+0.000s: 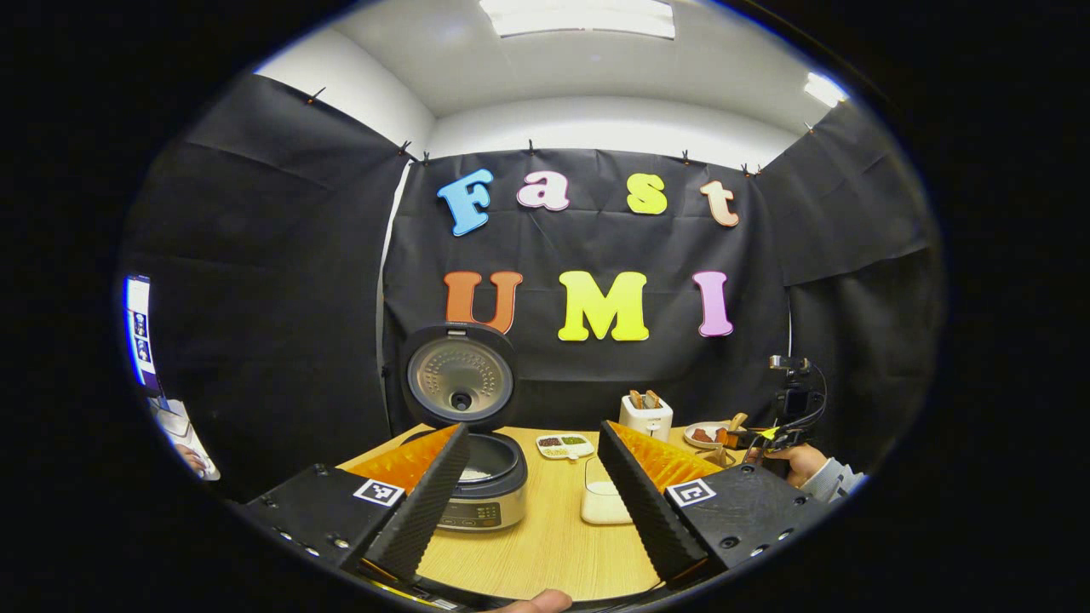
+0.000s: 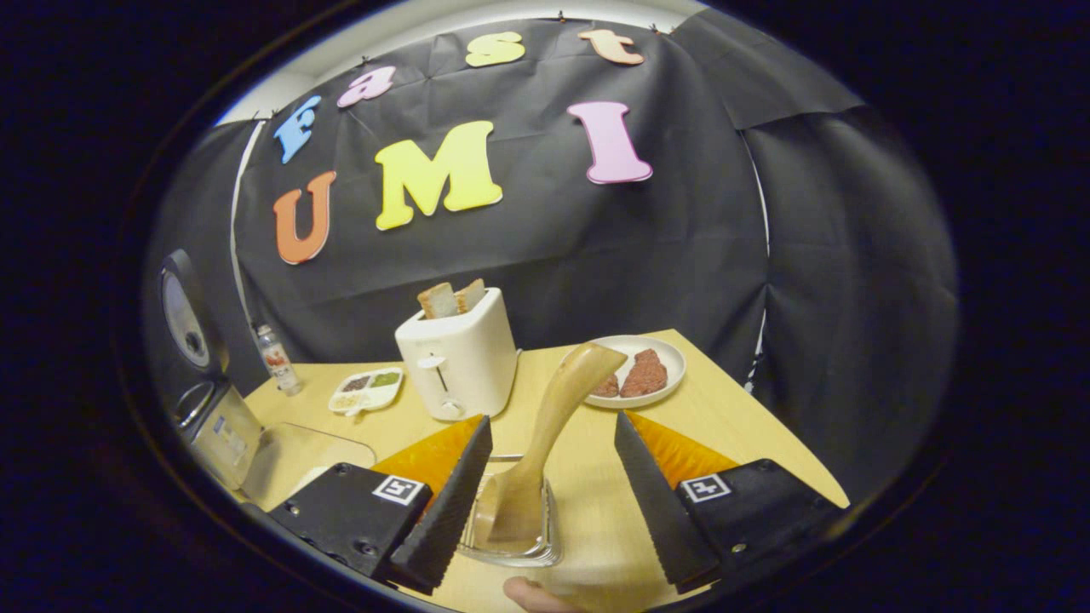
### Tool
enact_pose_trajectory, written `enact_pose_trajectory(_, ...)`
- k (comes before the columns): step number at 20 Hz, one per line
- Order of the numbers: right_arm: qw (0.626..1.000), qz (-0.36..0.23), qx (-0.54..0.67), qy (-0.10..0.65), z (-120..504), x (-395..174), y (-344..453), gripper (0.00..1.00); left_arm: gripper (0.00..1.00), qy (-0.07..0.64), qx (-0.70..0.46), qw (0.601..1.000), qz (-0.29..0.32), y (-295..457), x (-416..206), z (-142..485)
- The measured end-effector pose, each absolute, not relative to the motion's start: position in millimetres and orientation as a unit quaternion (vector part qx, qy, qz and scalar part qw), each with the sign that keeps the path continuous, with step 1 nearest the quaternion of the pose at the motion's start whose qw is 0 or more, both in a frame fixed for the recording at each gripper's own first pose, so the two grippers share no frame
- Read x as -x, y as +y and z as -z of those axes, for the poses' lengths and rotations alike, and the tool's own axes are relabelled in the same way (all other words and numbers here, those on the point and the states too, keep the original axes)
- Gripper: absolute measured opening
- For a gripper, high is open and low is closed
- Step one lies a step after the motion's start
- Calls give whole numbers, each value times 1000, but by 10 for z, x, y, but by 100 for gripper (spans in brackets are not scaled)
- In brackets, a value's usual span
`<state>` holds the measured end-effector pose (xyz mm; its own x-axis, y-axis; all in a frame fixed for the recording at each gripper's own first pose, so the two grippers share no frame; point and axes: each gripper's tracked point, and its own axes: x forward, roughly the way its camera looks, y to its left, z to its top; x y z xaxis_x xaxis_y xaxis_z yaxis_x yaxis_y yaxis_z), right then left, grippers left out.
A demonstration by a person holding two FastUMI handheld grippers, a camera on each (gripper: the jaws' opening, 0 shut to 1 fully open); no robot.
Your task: Close the left gripper, press the button to open the rice cooker; take a wooden spoon from the chopstick holder with the right hand, scoop a spoonful of rice and pour it into the rice cooker, then put the wooden spoon back into the chopstick holder.
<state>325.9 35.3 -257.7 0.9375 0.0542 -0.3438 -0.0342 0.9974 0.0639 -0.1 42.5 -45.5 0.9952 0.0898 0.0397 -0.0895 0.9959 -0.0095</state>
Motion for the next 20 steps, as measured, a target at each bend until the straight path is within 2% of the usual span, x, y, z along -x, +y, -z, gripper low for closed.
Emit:
enact_pose_trajectory(2,981,-26,-46,187,2665,-3396,383,79,96,-16,0,999,-44,438,-39,505)
enact_pose_trajectory(3,978,-30,-67,195,2722,-3457,404,87,96,-12,0,999,-44,451,-59,538)
enact_pose_trajectory(4,975,-29,-85,205,2780,-3501,419,87,96,-10,2,999,-44,463,-72,566)
enact_pose_trajectory(5,972,-32,-96,210,2816,-3535,445,86,96,-6,3,999,-43,477,-76,592)
enact_pose_trajectory(6,972,-39,-102,207,2814,-3558,484,72,96,-2,5,999,-44,500,-88,637)
enact_pose_trajectory(7,972,-44,-105,206,2803,-3570,522,76,96,2,6,999,-44,522,-91,673)
enact_pose_trajectory(9,972,-43,-107,203,2790,-3568,528,42,100,10,11,999,-45,558,-89,732)
enact_pose_trajectory(10,972,-44,-111,201,2780,-3554,540,27,96,14,15,999,-45,570,-81,756)
enact_pose_trajectory(11,971,-63,-122,198,2711,-3537,633,25,96,18,17,999,-44,572,-76,777)
enact_pose_trajectory(12,972,-63,-117,197,2671,-3502,642,17,96,22,19,999,-40,557,-68,801)
enact_pose_trajectory(16,981,-68,-104,149,2273,-3383,639,11,96,24,7,999,-22,499,28,782)
enact_pose_trajectory(20,993,-49,-53,95,1724,-3182,642,10,96,18,-6,1000,-11,456,132,742)
